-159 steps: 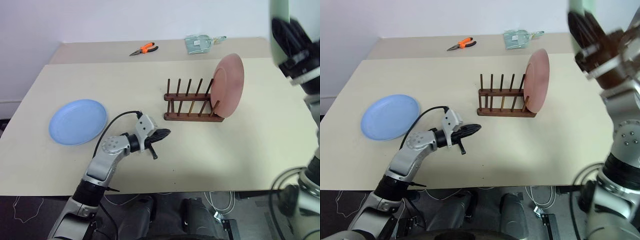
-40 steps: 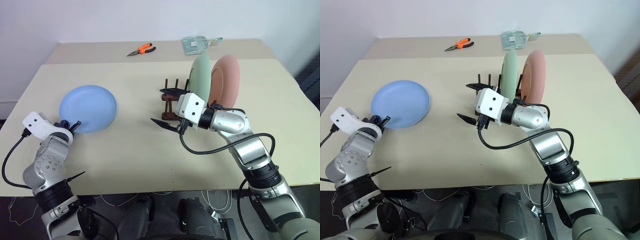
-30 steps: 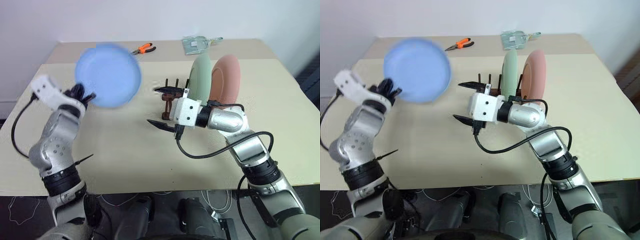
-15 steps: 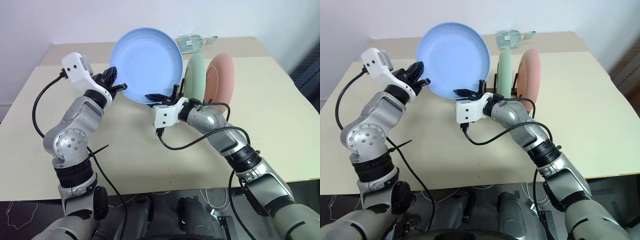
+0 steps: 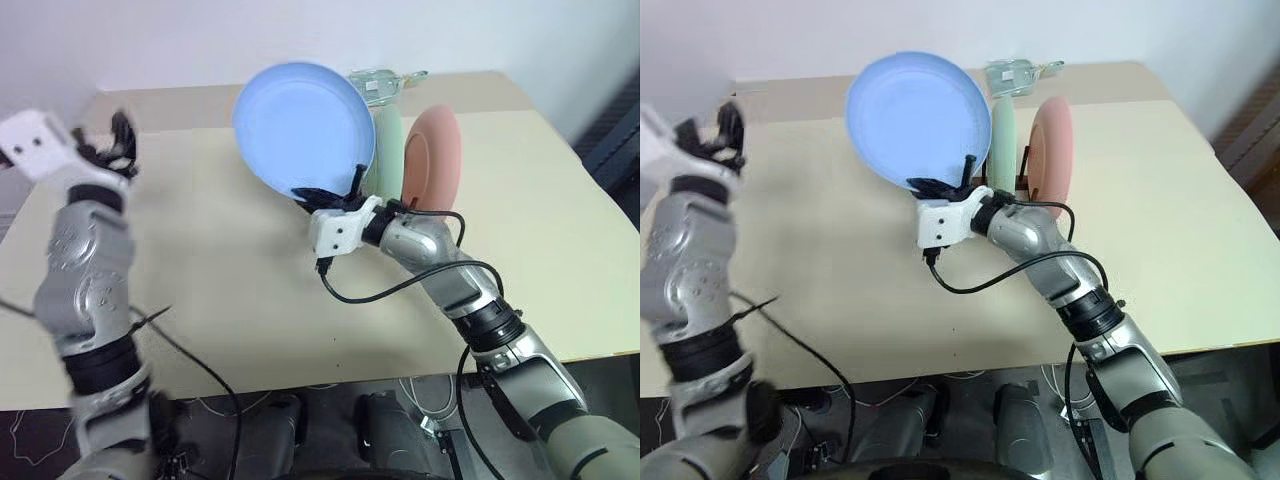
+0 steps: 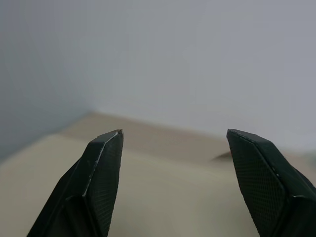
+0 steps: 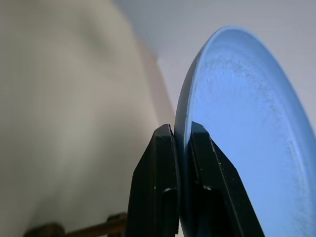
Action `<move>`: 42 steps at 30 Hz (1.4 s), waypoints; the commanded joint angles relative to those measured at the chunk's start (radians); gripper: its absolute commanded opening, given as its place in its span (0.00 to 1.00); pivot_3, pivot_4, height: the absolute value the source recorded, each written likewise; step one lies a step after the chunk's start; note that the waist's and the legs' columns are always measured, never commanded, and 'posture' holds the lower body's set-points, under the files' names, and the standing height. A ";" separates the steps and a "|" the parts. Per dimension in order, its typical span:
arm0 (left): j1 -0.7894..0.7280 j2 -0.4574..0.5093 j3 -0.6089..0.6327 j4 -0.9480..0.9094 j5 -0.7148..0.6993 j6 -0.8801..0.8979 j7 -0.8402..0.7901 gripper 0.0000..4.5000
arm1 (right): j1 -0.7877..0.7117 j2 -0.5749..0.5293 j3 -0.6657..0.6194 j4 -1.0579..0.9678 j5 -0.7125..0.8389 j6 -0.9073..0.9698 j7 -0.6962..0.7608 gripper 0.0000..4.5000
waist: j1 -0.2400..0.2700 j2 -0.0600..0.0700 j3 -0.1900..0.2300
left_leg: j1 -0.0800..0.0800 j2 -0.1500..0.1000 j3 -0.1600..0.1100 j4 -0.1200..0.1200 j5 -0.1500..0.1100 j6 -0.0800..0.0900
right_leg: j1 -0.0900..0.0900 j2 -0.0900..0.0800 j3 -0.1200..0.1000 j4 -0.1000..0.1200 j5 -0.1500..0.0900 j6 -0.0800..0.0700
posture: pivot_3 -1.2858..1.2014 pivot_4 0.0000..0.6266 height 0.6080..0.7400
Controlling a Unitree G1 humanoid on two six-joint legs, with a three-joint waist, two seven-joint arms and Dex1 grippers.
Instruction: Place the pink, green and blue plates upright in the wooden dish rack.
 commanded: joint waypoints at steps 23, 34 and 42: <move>0.258 -0.109 -0.402 -0.046 0.235 -0.248 -0.341 0.76 | 0.092 0.393 -0.380 -0.369 1.036 0.840 -0.336 0.00 | -0.002 0.002 0.000 | 0.002 0.001 -0.003 -0.004 -0.004 0.005 | -0.003 0.006 0.008 0.000 0.001 -0.002 | 0.52 0.24 0.91; 0.265 -0.133 -0.410 -0.054 0.257 -0.246 -0.360 0.76 | 0.037 0.387 -0.405 -0.352 1.064 0.836 -0.356 0.00 | -0.004 0.002 -0.001 | 0.002 0.001 -0.003 -0.004 -0.004 0.005 | -0.003 0.006 0.008 0.000 0.001 -0.002 | 0.52 0.24 0.91; 0.262 -0.141 -0.408 -0.052 0.264 -0.247 -0.370 0.76 | -0.010 0.399 -0.432 -0.385 1.130 0.835 -0.384 0.00 | -0.004 0.003 -0.001 | 0.002 0.001 -0.003 -0.004 -0.004 0.005 | -0.003 0.006 0.008 0.000 0.001 -0.002 | 0.52 0.24 0.91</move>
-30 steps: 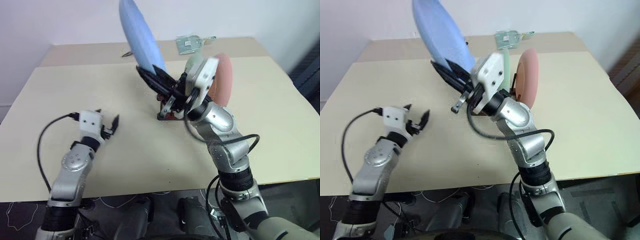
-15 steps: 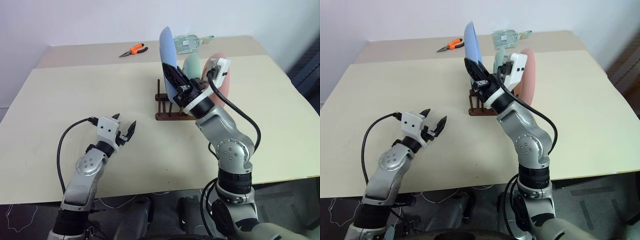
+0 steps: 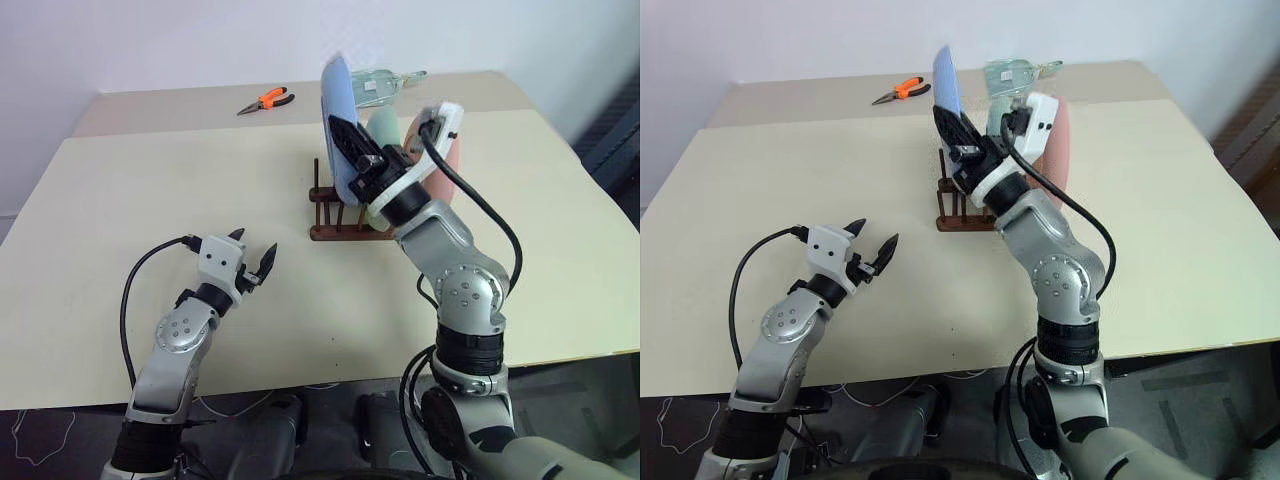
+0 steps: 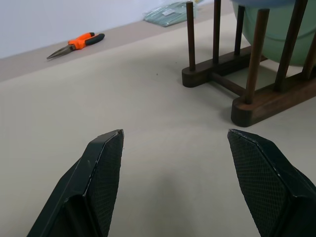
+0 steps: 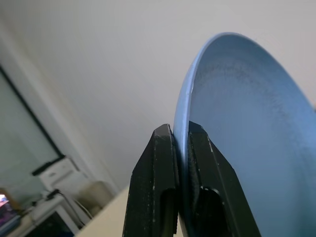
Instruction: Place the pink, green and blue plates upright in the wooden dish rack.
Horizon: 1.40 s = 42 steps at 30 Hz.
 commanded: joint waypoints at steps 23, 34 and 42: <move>0.001 -0.016 -0.013 -0.052 0.012 -0.013 -0.047 0.77 | -0.068 0.022 -0.004 0.137 -0.006 0.021 -0.146 0.53 | 0.000 0.001 0.000 | 0.000 0.000 0.000 0.000 0.000 0.000 | 0.000 0.000 0.000 0.000 0.000 0.000 | 0.52 0.24 0.91; 0.002 -0.023 -0.024 -0.055 0.016 -0.009 -0.043 0.77 | -0.170 -0.222 0.176 0.061 -0.351 -0.184 0.109 0.75 | 0.000 0.001 0.000 | 0.000 0.000 0.000 0.000 0.000 0.000 | 0.000 0.000 -0.001 0.000 0.000 0.000 | 0.52 0.24 0.91; -0.011 -0.001 0.003 -0.014 0.028 -0.027 -0.042 0.77 | -0.105 -0.601 -0.088 0.146 -0.459 -0.319 0.249 0.75 | 0.026 0.000 0.000 | -0.001 -0.001 0.001 0.000 0.000 0.001 | 0.002 -0.001 -0.001 -0.004 0.000 0.000 | 0.52 0.24 0.91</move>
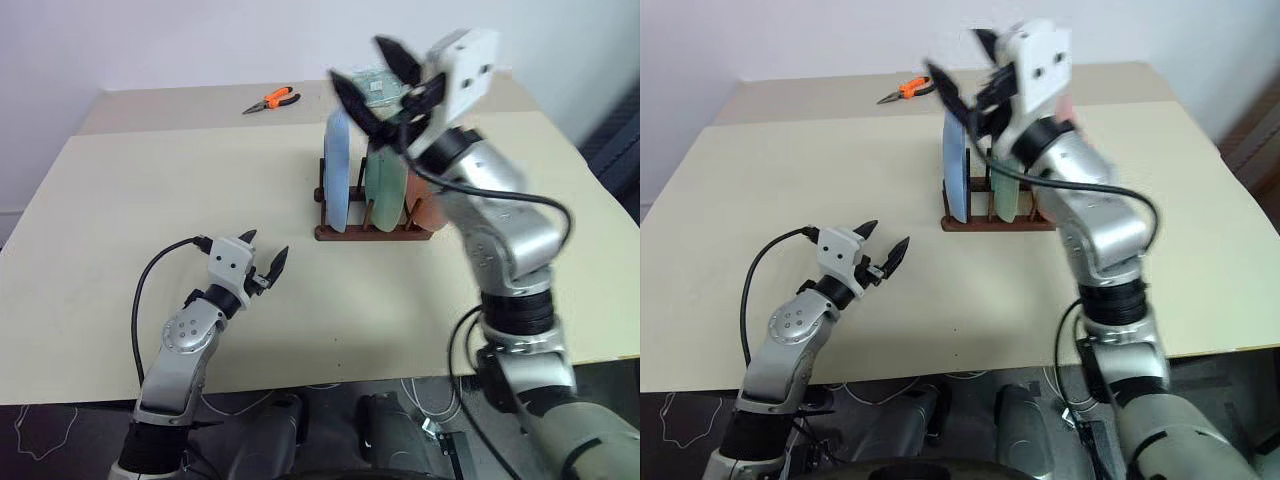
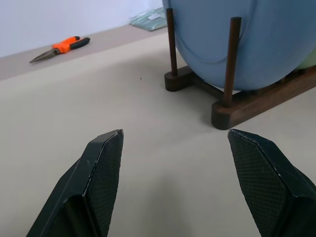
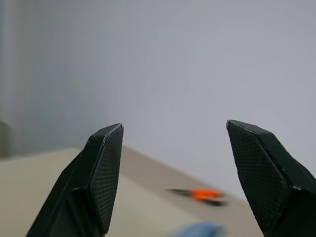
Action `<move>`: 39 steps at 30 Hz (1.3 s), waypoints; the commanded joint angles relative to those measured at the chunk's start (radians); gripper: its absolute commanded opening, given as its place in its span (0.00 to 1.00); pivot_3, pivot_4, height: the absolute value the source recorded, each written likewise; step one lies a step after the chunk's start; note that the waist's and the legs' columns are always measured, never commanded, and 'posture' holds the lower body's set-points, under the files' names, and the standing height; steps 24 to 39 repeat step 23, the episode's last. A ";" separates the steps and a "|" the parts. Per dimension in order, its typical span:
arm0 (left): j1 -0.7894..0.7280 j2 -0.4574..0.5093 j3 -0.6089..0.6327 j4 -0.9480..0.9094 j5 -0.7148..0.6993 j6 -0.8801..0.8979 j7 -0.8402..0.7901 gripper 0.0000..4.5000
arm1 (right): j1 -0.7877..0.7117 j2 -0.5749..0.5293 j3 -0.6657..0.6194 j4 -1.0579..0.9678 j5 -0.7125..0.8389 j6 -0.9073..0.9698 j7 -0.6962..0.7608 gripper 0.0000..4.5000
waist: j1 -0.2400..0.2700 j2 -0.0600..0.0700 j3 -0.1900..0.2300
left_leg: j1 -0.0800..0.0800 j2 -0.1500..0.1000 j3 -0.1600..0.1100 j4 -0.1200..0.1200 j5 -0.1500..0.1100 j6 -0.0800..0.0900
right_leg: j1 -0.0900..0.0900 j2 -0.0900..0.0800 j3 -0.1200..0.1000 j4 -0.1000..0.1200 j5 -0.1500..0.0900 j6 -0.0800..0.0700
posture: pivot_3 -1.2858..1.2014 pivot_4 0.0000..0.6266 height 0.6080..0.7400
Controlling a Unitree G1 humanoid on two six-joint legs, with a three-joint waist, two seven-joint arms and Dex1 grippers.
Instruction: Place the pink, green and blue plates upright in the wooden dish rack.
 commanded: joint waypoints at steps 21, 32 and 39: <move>0.034 0.118 0.144 0.116 0.029 -0.083 0.010 0.77 | 0.576 -0.197 -0.234 0.310 -0.090 -0.230 0.271 0.75 | -0.012 0.004 0.001 | 0.001 0.003 0.005 0.001 -0.001 0.001 | 0.001 -0.002 0.002 0.000 0.000 0.001 | 0.52 0.24 0.91; 0.038 0.114 0.144 0.111 0.031 -0.080 0.017 0.77 | 0.560 -0.193 -0.225 0.320 -0.093 -0.233 0.271 0.75 | -0.009 0.004 0.001 | 0.001 0.002 0.005 0.001 -0.001 0.001 | 0.001 -0.002 0.002 0.000 0.000 0.000 | 0.52 0.24 0.91; 0.038 0.114 0.144 0.111 0.031 -0.080 0.017 0.77 | 0.560 -0.193 -0.225 0.320 -0.093 -0.233 0.271 0.75 | -0.009 0.004 0.001 | 0.001 0.002 0.005 0.001 -0.001 0.001 | 0.001 -0.002 0.002 0.000 0.000 0.000 | 0.52 0.24 0.91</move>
